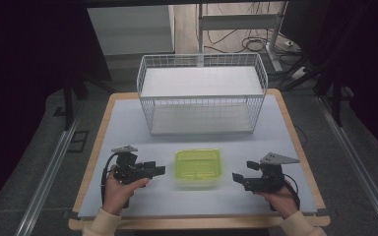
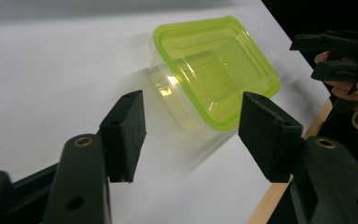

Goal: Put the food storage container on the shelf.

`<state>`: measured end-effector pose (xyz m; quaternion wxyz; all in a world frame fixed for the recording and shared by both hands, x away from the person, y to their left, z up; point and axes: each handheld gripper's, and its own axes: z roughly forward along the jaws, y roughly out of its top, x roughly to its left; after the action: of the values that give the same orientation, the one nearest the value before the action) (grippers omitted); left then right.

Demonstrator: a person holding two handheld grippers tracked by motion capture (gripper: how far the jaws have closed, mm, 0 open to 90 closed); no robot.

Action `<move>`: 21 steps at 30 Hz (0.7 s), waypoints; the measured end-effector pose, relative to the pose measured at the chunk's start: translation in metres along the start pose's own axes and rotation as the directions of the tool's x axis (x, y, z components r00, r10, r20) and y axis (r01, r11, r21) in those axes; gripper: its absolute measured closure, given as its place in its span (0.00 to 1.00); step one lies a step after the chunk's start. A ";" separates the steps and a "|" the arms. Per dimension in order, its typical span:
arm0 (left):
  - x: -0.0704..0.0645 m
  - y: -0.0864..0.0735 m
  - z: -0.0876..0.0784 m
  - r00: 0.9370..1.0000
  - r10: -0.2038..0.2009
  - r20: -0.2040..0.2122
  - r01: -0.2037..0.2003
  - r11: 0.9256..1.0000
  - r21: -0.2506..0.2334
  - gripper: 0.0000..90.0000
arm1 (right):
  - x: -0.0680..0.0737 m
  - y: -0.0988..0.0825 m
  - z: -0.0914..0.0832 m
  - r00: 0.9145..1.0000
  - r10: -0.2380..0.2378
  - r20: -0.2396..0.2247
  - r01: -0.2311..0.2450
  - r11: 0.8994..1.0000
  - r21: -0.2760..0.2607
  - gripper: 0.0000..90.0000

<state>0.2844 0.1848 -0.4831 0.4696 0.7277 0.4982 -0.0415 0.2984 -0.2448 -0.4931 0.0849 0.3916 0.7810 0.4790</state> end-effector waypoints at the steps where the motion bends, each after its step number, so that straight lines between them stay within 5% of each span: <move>1: 0.000 0.001 0.002 1.000 -0.002 0.009 0.002 1.000 0.001 0.43 | 0.000 0.001 0.000 1.000 0.010 -0.006 -0.010 1.000 0.006 0.23; 15: 0.001 0.016 0.027 0.993 -0.072 0.094 0.070 0.997 0.028 0.41 | -0.003 0.025 0.020 0.985 0.163 -0.052 -0.162 0.986 0.035 0.33; 21: 0.003 0.022 0.035 0.991 -0.107 0.083 0.105 0.994 0.032 0.42 | -0.010 0.030 0.031 0.967 0.239 -0.093 -0.236 0.971 0.046 0.36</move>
<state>0.3171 0.1597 -0.4902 0.4772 0.7043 0.5153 -0.1039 0.3370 -0.2238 -0.4879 -0.0184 0.4598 0.7399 0.4907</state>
